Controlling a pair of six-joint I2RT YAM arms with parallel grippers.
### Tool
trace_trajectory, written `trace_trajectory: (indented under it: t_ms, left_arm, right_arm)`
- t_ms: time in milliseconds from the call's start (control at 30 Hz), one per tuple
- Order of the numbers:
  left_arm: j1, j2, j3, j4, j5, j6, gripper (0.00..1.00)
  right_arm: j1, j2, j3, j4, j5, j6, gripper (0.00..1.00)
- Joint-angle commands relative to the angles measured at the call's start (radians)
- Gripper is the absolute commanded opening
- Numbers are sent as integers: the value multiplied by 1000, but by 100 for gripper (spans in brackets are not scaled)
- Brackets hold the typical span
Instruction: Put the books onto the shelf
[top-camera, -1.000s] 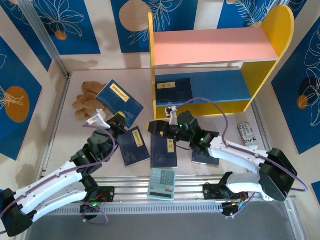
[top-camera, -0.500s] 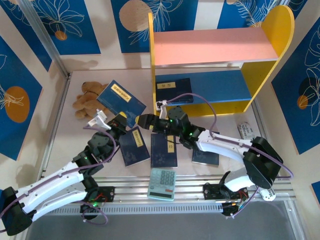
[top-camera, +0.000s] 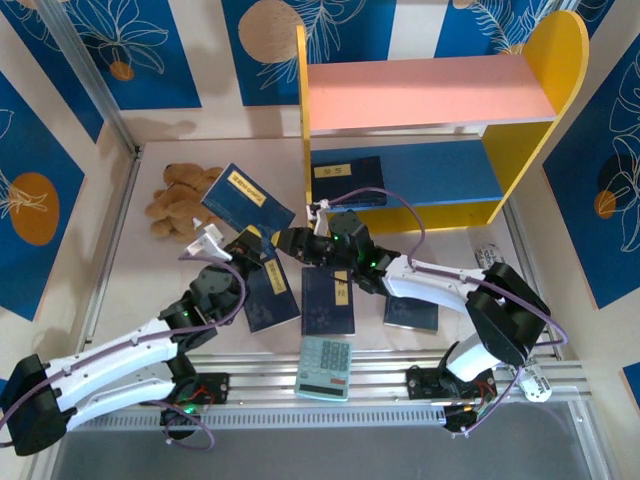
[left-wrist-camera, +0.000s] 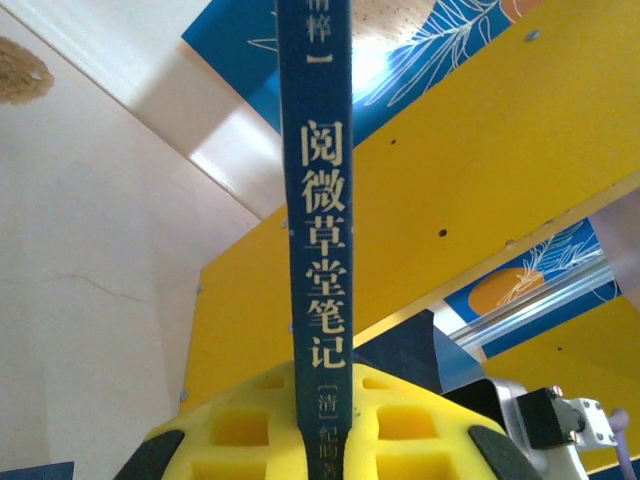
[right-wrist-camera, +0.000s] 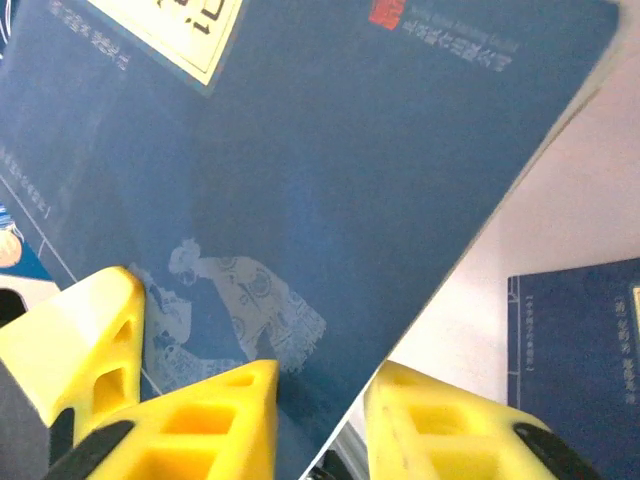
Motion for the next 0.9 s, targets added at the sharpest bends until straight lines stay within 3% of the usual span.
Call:
trace_trajectory:
  t_ms: [0,300,567,867]
  left_arm:
    - [-50,26,7,106,68,-30,0]
    - [-64,60,23,113,65,-33,0]
    - [-63,9,32,37,24,-9,34]
    - [-63,-51,50,-56,-24,42,50]
  right_arm:
    - [-2,-19,-5,51,0,-6,19]
    - [-22,-63,-17,13,-3,-43,1]
    - [-72,-154,-10,-129,-102,-168,0]
    - [-187,-339,-26,-396,-263,-318,0]
